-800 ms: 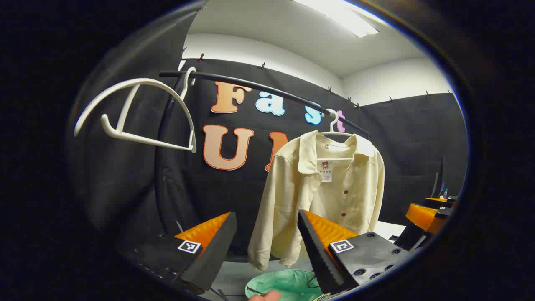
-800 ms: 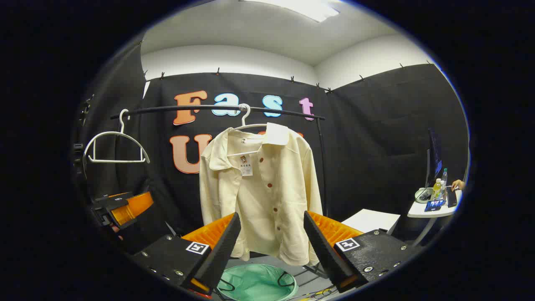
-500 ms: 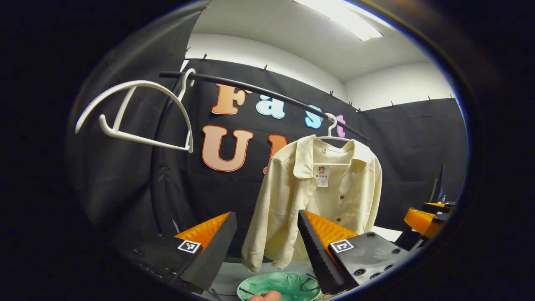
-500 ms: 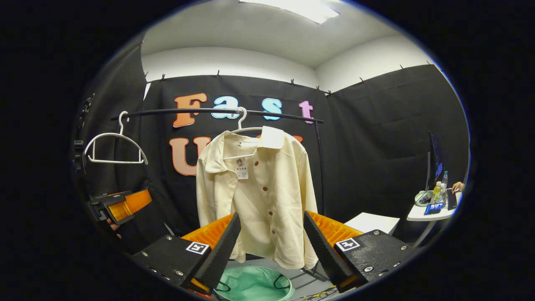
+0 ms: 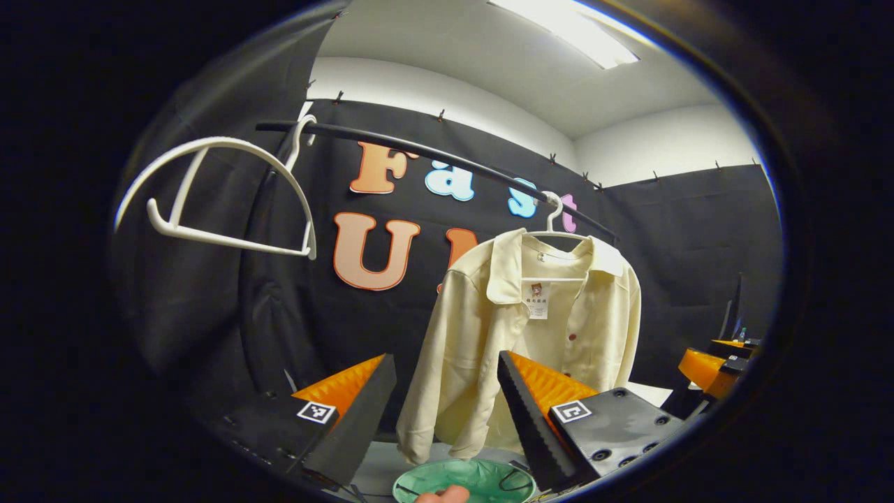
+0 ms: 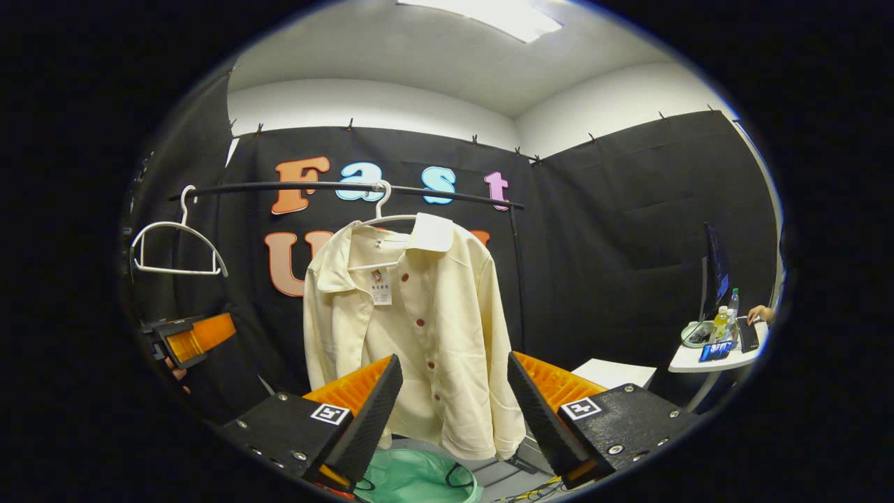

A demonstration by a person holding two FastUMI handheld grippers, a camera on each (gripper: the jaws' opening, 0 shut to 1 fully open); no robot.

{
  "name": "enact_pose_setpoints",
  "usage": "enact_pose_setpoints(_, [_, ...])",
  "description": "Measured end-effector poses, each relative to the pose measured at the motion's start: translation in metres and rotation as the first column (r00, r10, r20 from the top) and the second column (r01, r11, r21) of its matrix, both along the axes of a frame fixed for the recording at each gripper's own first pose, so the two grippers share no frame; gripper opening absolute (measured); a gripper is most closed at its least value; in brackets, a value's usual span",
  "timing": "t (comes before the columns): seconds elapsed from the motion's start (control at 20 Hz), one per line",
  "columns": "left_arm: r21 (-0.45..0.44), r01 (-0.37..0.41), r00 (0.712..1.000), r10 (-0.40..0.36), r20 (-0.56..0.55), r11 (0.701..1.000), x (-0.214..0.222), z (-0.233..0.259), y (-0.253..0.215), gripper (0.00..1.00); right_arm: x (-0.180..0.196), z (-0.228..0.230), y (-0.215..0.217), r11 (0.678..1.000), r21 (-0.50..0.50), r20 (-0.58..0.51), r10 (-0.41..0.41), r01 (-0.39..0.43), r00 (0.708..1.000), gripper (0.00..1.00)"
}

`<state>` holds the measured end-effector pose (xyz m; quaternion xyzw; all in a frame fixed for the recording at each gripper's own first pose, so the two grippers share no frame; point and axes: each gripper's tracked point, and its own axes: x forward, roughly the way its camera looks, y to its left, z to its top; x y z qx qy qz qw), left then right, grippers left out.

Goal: Grasp the clothes on the hanger with both hands and then place them into the laundry hamper below.

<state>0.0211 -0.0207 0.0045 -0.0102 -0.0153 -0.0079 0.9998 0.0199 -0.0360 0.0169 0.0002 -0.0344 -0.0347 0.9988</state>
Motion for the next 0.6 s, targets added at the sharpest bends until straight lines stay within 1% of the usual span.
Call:
enact_pose_setpoints(0.05, [-0.003,0.006,1.0,-0.006,-0.001,1.0,0.004,0.001,0.003,1.0,0.0,0.002,0.001,1.0,-0.003,0.002,-0.012,0.012,1.0,0.94])
enact_pose_setpoints(0.1, [-0.003,0.016,1.0,-0.016,-0.014,1.0,0.005,-0.004,0.003,0.96,-0.001,0.0,0.002,1.0,-0.012,-0.004,-0.021,0.021,1.0,0.94])
enact_pose_setpoints(0.25, [-0.006,0.021,1.0,-0.021,-0.014,1.0,0.01,-0.005,0.008,0.96,-0.006,0.003,0.007,0.999,-0.035,0.0,-0.031,0.031,1.0,0.94])
enact_pose_setpoints(0.3, [-0.01,0.023,1.0,-0.023,-0.02,1.0,0.01,-0.007,0.008,1.0,-0.007,0.001,0.008,0.999,-0.04,-0.006,-0.034,0.034,0.999,0.94])
enact_pose_setpoints(0.35, [-0.017,0.028,0.999,-0.028,-0.019,0.999,0.009,-0.008,0.009,0.96,-0.009,0.001,0.009,0.999,-0.038,-0.006,-0.039,0.039,0.999,0.94])
enact_pose_setpoints(0.4, [-0.025,0.035,0.999,-0.036,-0.021,0.999,0.008,-0.007,0.009,0.96,-0.011,0.0,0.009,0.998,-0.036,-0.008,-0.046,0.045,0.999,0.94])
enact_pose_setpoints(0.45, [-0.029,0.04,0.999,-0.041,-0.026,0.999,0.007,-0.008,0.009,1.0,-0.012,-0.003,0.01,0.998,-0.036,-0.013,-0.049,0.049,0.999,0.94])
enact_pose_setpoints(0.5, [-0.028,0.037,0.999,-0.038,-0.031,0.999,0.006,-0.01,0.012,1.0,-0.014,-0.005,0.011,0.998,-0.036,-0.019,-0.049,0.049,0.999,0.94])
enact_pose_setpoints(0.55, [-0.026,0.034,0.999,-0.034,-0.034,0.999,0.004,-0.011,0.015,0.96,-0.015,-0.006,0.013,0.998,-0.036,-0.021,-0.049,0.048,0.999,0.94])
enact_pose_setpoints(0.6, [-0.024,0.031,0.999,-0.032,-0.033,0.999,0.002,-0.012,0.017,0.96,-0.015,-0.006,0.014,0.998,-0.039,-0.022,-0.048,0.047,0.999,0.94])
